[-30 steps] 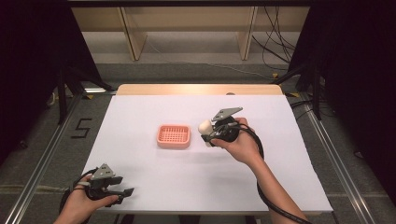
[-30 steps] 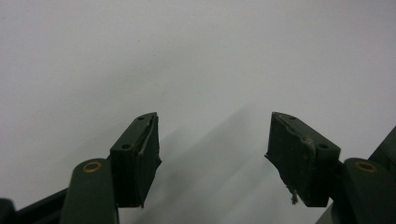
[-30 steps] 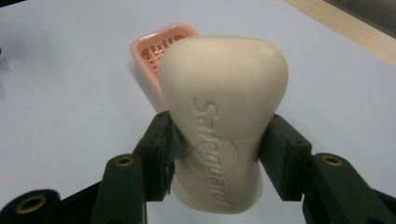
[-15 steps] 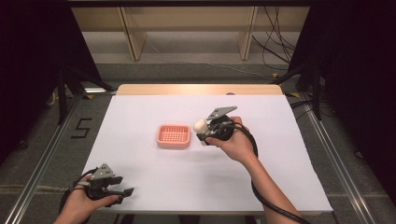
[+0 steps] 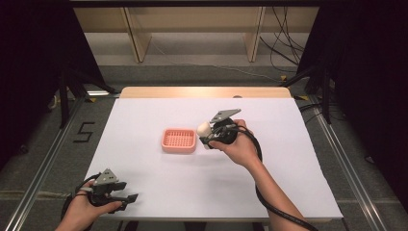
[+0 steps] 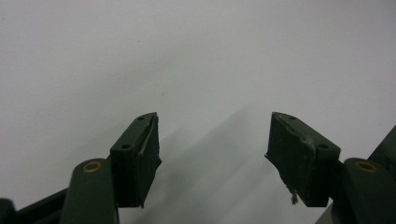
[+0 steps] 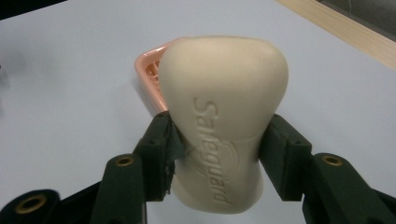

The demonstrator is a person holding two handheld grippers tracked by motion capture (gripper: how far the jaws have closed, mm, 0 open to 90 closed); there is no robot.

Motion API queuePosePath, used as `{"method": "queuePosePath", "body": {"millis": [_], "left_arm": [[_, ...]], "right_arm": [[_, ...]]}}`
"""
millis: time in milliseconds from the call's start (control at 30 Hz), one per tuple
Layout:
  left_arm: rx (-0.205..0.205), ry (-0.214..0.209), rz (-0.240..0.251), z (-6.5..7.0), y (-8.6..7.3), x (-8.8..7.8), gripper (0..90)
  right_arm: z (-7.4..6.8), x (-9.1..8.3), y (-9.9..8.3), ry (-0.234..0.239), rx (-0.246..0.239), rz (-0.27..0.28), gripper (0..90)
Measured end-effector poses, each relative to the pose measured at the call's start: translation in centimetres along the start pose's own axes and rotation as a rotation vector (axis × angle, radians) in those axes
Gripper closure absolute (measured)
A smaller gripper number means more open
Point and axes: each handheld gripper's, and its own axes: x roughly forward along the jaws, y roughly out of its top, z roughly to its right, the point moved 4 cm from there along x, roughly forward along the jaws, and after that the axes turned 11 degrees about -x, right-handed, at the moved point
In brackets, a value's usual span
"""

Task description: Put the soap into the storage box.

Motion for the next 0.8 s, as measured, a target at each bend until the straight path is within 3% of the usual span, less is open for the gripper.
{"method": "queuePosePath", "body": {"millis": [100, 133, 300, 333, 400, 533, 633, 700, 767, 800], "left_arm": [[0.0, 0.0, 0.0, 0.0, 0.0, 0.0, 33.8], [0.0, 0.0, 0.001, 0.0, 0.0, 0.0, 33.8], [0.001, 0.001, -0.009, 0.0, 0.0, 0.0, 33.8], [0.0, -0.001, 0.0, 0.0, 0.0, 0.0, 33.8], [0.001, -0.001, 0.0, 0.0, 0.0, 0.0, 33.8], [0.0, -0.001, 0.0, 0.0, 0.0, 0.0, 33.8], [0.0, 0.0, -0.003, 0.0, 0.0, 0.0, 33.8], [-0.013, -0.004, 0.001, 0.1, 0.0, 0.0, 33.8], [-0.012, -0.002, -0.006, 0.0, 0.0, 0.1, 33.8], [-0.012, -0.002, -0.006, 0.0, 0.0, 0.1, 33.8]], "right_arm": [[0.2, 0.0, 0.1, 0.02, -0.03, -0.014, 50.2], [0.0, 0.1, 0.1, 0.004, -0.002, -0.014, 50.2], [0.2, 0.3, 0.4, 0.009, -0.027, -0.008, 50.1], [0.0, 0.3, 0.4, 0.007, -0.001, -0.02, 50.1], [0.1, 0.5, 0.5, 0.01, -0.025, -0.005, 50.2], [0.1, 0.7, 0.6, -0.002, -0.005, 0.002, 50.1], [0.2, 0.6, 0.6, 0.014, -0.027, -0.009, 50.2], [0.3, 0.9, 0.7, -0.002, -0.049, 0.013, 50.1], [0.0, 1.0, 0.7, 0.004, 0.005, -0.001, 50.2], [0.0, 1.0, 0.7, 0.004, 0.005, -0.001, 50.2]]}}
